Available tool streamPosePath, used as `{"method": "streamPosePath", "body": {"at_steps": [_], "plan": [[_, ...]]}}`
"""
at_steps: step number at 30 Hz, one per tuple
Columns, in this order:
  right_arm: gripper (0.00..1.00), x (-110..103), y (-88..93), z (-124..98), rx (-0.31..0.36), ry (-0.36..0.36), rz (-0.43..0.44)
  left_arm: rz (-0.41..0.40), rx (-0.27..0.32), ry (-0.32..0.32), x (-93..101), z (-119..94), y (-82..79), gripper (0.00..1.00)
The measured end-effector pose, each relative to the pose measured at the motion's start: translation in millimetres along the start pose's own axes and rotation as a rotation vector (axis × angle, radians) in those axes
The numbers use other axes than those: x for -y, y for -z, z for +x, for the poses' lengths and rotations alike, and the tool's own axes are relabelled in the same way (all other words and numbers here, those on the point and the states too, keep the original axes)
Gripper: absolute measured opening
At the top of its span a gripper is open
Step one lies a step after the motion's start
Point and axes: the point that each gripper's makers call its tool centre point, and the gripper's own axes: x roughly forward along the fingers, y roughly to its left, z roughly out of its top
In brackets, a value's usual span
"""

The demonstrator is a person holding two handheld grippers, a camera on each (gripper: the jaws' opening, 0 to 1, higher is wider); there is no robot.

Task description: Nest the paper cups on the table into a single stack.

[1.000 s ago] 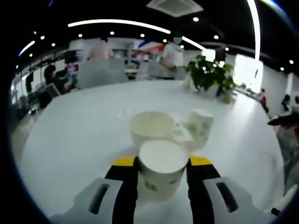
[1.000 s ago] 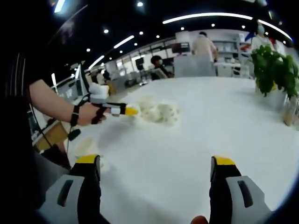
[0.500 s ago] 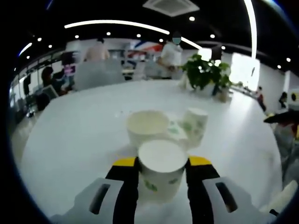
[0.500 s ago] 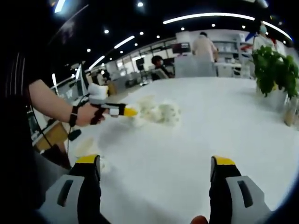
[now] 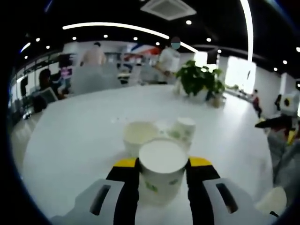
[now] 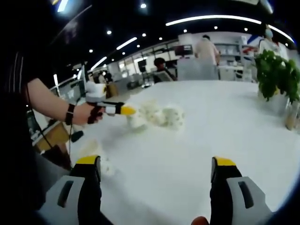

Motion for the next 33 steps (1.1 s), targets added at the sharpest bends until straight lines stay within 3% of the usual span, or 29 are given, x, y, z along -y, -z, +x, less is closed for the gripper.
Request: {"method": "streamPosePath", "body": {"at_steps": [12, 23, 33], "plan": [[0.96, -16.7, -14.2, -3.5, 0.037, -0.013, -0.025, 0.041, 0.025, 0.06, 20.1, -26.2, -22.7, 0.37], [0.96, -22.3, -12.5, -10.9, 0.043, -0.009, -0.04, 0.09, 0.069, 0.134, 42.0, -50.5, -51.6, 0.37], [0.96, -25.7, -21.2, -5.6, 0.06, -0.011, -0.038, 0.051, 0.115, 0.201, 57.4, -71.4, -76.1, 0.36]]}}
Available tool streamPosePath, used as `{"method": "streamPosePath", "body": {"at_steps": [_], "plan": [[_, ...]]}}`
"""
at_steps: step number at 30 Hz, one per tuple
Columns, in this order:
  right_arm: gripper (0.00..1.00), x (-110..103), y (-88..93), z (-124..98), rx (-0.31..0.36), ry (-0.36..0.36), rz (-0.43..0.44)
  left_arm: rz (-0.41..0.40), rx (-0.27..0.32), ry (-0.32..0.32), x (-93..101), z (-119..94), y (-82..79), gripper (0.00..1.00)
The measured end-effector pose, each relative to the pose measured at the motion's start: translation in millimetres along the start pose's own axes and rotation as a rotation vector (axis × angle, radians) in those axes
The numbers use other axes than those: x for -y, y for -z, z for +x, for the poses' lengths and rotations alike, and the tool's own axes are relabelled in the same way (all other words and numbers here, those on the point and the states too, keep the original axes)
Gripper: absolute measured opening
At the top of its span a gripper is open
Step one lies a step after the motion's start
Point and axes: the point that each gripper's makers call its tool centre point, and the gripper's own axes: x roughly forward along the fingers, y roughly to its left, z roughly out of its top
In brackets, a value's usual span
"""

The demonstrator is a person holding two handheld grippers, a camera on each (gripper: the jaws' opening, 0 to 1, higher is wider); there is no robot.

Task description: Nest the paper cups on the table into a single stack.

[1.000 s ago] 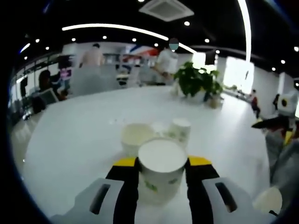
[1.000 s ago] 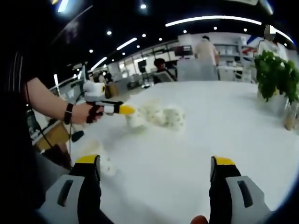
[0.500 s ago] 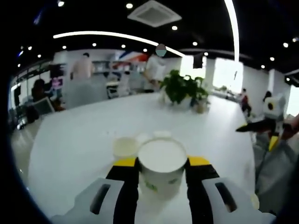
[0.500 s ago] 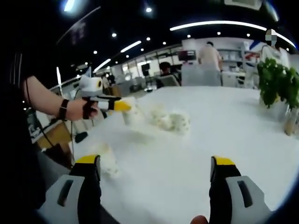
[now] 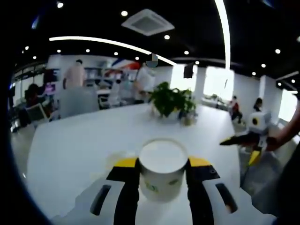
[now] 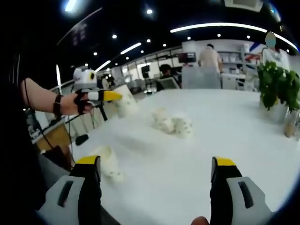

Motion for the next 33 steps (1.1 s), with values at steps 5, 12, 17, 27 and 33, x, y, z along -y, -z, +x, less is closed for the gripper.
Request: {"method": "streamPosePath", "body": {"at_steps": [5, 12, 17, 27, 33], "plan": [[0.96, -2.3, -0.1, 1.4, -0.001, -0.011, -0.007, 0.139, 0.007, 0.037, 15.0, -8.6, -15.7, 0.36], [0.96, -1.1, 0.3, -2.2, 0.002, -0.012, -0.001, 0.158, -0.01, 0.087, 33.1, -13.2, -29.1, 0.36], [0.96, -5.8, -3.9, -6.3, 0.016, -0.022, 0.002, 0.13, 0.005, 0.13, 45.7, -15.8, -42.8, 0.36], [0.92, -19.7, -31.6, -13.9, 0.126, -0.086, 0.084, 0.181, 0.047, 0.169, 71.4, -24.1, -71.1, 0.36], [0.88, -36.5, -47.9, -14.2, 0.175, -0.157, 0.11, 0.174, 0.044, 0.199, 82.7, -26.4, -76.7, 0.36]]}}
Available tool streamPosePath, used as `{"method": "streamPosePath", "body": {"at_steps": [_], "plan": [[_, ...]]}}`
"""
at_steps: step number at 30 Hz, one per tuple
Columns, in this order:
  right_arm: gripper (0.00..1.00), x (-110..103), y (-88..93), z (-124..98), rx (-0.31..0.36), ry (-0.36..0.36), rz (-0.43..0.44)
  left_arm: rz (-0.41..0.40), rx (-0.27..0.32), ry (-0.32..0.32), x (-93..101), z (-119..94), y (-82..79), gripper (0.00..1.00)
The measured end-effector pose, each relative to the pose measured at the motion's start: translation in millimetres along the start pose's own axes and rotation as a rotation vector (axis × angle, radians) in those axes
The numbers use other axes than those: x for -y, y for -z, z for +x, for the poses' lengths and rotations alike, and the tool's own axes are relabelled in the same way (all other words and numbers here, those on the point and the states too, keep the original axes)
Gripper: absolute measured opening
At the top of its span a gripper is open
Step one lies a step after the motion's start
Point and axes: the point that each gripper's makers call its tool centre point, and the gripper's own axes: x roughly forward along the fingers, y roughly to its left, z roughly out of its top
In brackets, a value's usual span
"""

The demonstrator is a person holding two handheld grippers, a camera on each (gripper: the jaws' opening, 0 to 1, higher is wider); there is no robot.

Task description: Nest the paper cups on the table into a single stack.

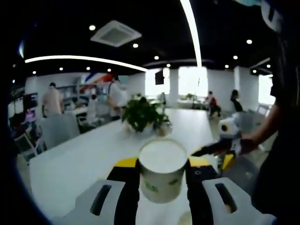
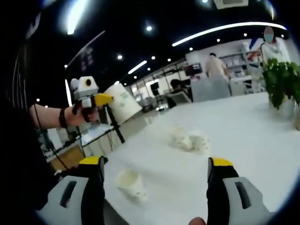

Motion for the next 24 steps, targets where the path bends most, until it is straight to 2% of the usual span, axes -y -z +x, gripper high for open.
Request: {"method": "streamPosePath", "body": {"at_steps": [6, 13, 16, 20, 24], "plan": [[0.85, -14.9, -1.2, 5.6, 0.002, -0.049, -0.002, -0.019, 0.028, 0.019, 5.0, 1.2, -7.4, 0.36], [0.81, -28.0, -4.2, 7.0, 0.008, -0.101, 0.01, -0.031, 0.008, 0.041, 11.8, 3.6, -3.8, 0.36], [0.78, -39.9, -10.9, 8.6, 0.022, -0.141, 0.012, -0.024, -0.002, 0.055, 18.1, 6.4, -2.2, 0.36], [0.66, -54.4, -19.9, 12.7, 0.054, -0.199, 0.028, -0.028, -0.005, 0.07, 22.7, 8.7, -2.0, 0.36], [0.64, -67.4, -23.4, 22.0, 0.059, -0.242, 0.035, -0.041, -0.01, 0.084, 26.8, 9.8, -0.6, 0.36]]}}
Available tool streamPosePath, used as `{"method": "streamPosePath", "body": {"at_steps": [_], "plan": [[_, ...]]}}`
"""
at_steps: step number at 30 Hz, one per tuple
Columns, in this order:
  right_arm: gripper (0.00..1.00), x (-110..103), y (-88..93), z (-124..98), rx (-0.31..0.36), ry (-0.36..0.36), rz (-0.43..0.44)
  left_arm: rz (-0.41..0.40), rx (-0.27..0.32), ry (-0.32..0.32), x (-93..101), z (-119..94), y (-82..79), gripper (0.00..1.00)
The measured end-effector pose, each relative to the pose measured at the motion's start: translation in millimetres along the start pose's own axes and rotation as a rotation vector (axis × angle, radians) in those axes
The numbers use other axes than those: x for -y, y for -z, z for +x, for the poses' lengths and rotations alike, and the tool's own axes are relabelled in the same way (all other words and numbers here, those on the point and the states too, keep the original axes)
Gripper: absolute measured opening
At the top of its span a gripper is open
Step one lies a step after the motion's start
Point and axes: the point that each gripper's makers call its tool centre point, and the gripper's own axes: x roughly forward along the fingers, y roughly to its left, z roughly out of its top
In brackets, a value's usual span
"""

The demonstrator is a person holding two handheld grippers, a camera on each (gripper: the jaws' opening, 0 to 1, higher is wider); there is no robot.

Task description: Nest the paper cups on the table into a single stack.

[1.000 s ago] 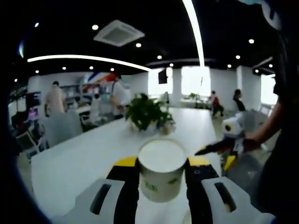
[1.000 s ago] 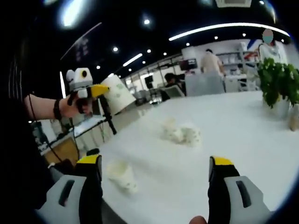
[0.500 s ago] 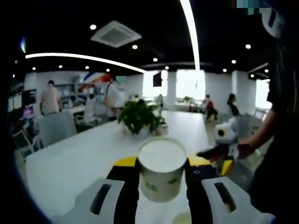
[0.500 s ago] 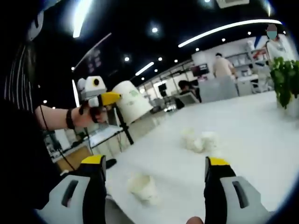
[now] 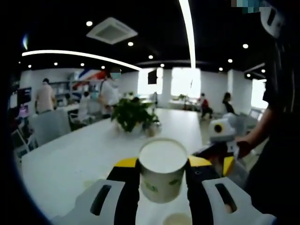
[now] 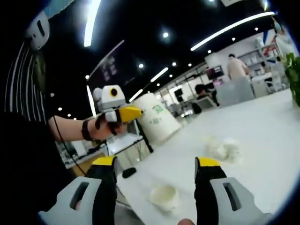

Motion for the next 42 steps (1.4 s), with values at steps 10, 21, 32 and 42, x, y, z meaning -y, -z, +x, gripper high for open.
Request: {"method": "streamPosePath", "body": {"at_steps": [10, 21, 32, 42], "plan": [[0.63, -17.2, -6.4, 19.5, 0.026, -0.083, 0.026, -0.01, -0.015, 0.032, 7.3, 5.8, 2.8, 0.36], [0.59, -21.3, -10.9, 19.5, 0.05, -0.104, 0.029, -0.011, -0.024, 0.053, 13.2, 10.9, 4.9, 0.36], [0.58, -18.9, -12.7, 13.0, 0.063, -0.093, 0.037, -0.049, -0.033, 0.072, 17.6, 10.9, 12.6, 0.36], [0.55, -18.9, -17.3, 7.2, 0.084, -0.098, 0.048, -0.071, -0.06, 0.082, 21.4, 4.5, 27.9, 0.36]]}}
